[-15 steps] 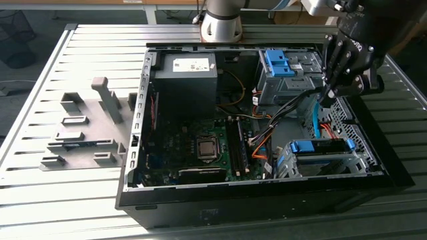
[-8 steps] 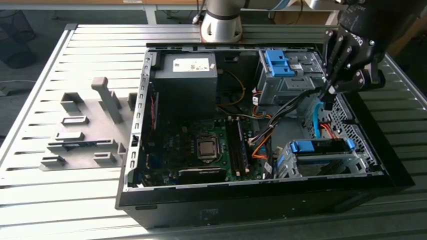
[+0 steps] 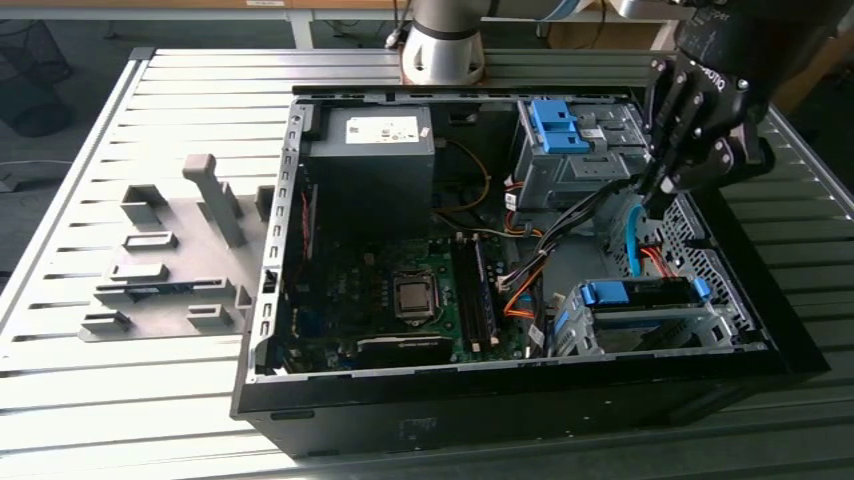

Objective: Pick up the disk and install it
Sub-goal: 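Insert the second disk wire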

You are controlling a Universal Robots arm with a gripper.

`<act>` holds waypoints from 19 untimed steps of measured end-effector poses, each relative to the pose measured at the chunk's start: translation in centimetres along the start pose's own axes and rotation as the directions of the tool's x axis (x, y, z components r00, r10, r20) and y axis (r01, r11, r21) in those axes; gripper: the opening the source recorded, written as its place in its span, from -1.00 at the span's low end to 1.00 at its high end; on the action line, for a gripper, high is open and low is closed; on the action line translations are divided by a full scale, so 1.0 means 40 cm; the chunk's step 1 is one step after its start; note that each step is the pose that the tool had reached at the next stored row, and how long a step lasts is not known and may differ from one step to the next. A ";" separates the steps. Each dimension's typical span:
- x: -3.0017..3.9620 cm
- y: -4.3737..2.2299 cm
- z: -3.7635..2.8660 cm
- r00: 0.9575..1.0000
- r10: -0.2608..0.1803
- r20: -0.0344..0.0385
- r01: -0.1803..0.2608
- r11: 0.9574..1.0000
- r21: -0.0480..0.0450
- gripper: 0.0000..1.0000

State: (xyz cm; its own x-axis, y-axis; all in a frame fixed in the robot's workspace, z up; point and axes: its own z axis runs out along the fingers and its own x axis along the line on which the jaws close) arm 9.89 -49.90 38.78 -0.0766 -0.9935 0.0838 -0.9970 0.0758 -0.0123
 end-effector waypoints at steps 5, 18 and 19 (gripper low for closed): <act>-0.006 -0.001 0.004 0.999 0.000 -0.037 0.000 1.000 0.003 -0.52; -0.013 -0.001 0.041 0.998 0.003 -0.057 -0.002 1.000 0.007 -0.52; -0.013 -0.001 0.044 0.998 0.003 -0.057 -0.003 1.000 0.007 -0.55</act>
State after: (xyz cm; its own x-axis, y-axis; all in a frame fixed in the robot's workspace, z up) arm 10.00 -49.56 36.98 -0.0797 -0.9869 0.1400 -0.9968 0.0778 -0.0191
